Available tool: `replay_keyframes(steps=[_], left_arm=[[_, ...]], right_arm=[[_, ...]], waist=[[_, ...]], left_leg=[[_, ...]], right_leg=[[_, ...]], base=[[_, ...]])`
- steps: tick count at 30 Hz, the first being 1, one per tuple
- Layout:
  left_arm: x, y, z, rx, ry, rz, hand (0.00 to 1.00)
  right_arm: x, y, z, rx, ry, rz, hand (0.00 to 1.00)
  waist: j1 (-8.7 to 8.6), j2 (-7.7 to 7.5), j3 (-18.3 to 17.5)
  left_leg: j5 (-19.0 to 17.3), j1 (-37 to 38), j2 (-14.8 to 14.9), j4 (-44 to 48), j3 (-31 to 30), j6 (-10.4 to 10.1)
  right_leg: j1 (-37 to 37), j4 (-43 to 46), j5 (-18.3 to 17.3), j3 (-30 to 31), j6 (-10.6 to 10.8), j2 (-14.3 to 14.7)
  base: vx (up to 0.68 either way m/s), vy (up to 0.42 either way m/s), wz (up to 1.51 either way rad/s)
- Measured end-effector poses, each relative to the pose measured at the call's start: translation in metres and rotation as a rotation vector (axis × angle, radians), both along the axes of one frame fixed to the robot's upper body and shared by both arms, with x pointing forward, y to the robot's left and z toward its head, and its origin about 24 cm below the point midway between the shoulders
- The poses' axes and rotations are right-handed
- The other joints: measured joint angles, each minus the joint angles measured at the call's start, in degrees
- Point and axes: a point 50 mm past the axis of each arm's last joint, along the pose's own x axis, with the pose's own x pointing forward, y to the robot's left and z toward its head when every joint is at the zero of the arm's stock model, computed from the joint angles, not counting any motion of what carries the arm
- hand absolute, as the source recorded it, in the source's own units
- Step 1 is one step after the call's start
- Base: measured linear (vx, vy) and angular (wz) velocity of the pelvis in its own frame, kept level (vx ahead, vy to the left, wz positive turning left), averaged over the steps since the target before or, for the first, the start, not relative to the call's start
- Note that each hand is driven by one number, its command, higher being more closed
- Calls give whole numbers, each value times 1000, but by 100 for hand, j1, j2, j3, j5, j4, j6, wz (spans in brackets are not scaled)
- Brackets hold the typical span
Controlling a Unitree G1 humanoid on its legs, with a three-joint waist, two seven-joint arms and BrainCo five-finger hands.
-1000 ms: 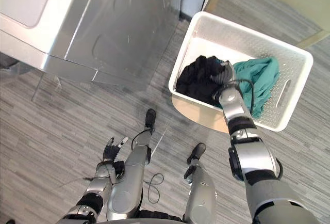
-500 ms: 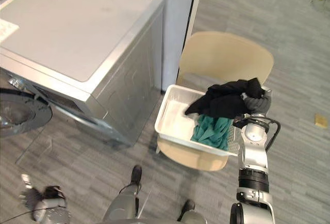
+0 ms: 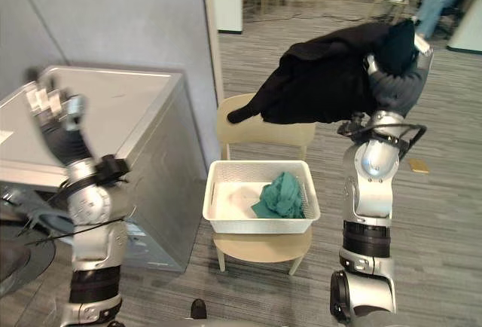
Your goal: Pick up the laundry basket with both hands and put the clothes into the washing machine.
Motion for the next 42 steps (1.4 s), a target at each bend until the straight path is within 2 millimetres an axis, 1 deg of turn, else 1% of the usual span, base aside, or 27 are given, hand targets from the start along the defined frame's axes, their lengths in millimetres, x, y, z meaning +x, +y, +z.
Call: replay_keyframes(steps=[1,2,3,4,5,7,10,11,13,15,16,18,21,25,29,32,34,37,42], left_arm=[[7,-18,-1,47,18,-95,0],[12,-35,-5,94,42,-181,0],[19,-57,-11,145,86,-287,0],[23,-67,-15,186,113,-332,0],[32,-93,-28,313,197,-437,0],[39,-109,-37,369,257,-492,0],[45,-129,-47,483,318,-508,0],[45,-132,-48,492,324,-510,0],[43,-142,-52,506,337,-527,0],[42,-152,-49,548,324,-546,0],[40,-160,-45,580,299,-551,0],[38,-170,-37,590,265,-570,0],[37,-179,-26,578,227,-566,0],[35,-184,-22,582,206,-557,0],[35,-187,-15,565,185,-546,0],[36,-191,-3,528,154,-539,0],[36,-193,4,504,144,-543,0],[34,-194,10,434,137,-566,0],[31,-194,16,389,124,-574,0]], right_arm=[[1,3,7,-16,-19,13,100],[1,7,14,-25,-40,33,100],[3,14,22,-37,-67,59,100],[3,18,26,-41,-78,72,100],[4,27,33,-54,-98,110,100],[4,30,34,-52,-104,131,100],[3,35,34,-61,-104,149,100],[4,35,34,-61,-103,152,100],[4,38,33,-48,-101,167,100],[4,39,32,-48,-99,171,100],[4,39,31,-47,-96,171,100],[3,40,28,-38,-93,177,100],[2,42,15,-10,-64,186,100],[-3,39,-1,18,-25,186,100],[-7,39,-10,48,-10,201,100],[-12,42,-15,80,-19,220,100],[-16,44,-15,86,-36,227,100],[-21,45,-17,91,-48,242,100],[-23,53,-18,121,-54,287,100]], waist=[[-17,12,-8],[-84,32,-22],[-152,64,-41],[-176,78,-51],[-291,116,-72],[-338,134,-85],[-352,187,-119],[-363,193,-124],[-450,199,-128],[-455,199,-128],[-455,199,-128],[-455,199,-128],[-464,198,-128],[-472,196,-130],[-473,191,-132],[-474,177,-140],[-478,175,-142],[-482,156,-155],[-543,144,-161]], left_leg=[[0,23,8,0,65,0],[0,26,10,0,96,1],[1,26,12,0,138,1],[1,26,16,0,168,1],[3,25,19,-1,200,3],[10,34,22,-1,205,12],[26,27,25,-1,251,33],[26,24,25,-1,257,33],[27,24,26,-1,253,32],[27,24,26,-1,251,32],[28,24,26,-1,241,32],[28,24,26,-1,233,32],[28,24,27,-2,225,32],[28,24,27,-3,218,32],[28,23,26,-3,211,33],[28,21,26,-3,209,33],[28,14,25,-3,209,33],[27,14,26,-3,212,32],[27,14,26,-3,213,32]], right_leg=[[-6,-41,42,59,4,5],[-6,-77,85,96,2,9],[-44,-78,99,151,-1,9],[-66,-74,106,179,1,10],[-88,-76,125,209,8,12],[-97,-75,147,237,21,15],[-170,-60,189,333,5,21],[-172,-61,196,339,6,22],[-176,-59,201,346,4,25],[-181,-59,201,356,4,26],[-180,-53,201,356,4,28],[-180,-50,200,355,5,29],[-179,-47,195,355,10,29],[-179,-50,171,354,45,28],[-177,-57,169,347,48,26],[-175,-57,169,342,48,25],[-175,-57,170,340,48,25],[-175,-56,174,337,43,26],[-175,-56,178,336,37,26]], base=[[-53,12,-35],[-40,9,-27],[-26,6,-19],[-31,4,-19],[-18,0,-13],[-1,-5,-9],[16,-10,-13],[33,-17,-10],[31,-18,-3],[0,0,0],[0,0,0],[0,0,0],[0,0,0],[-8,-1,0],[0,0,0],[0,0,0],[0,0,0],[0,0,0],[0,0,0]])
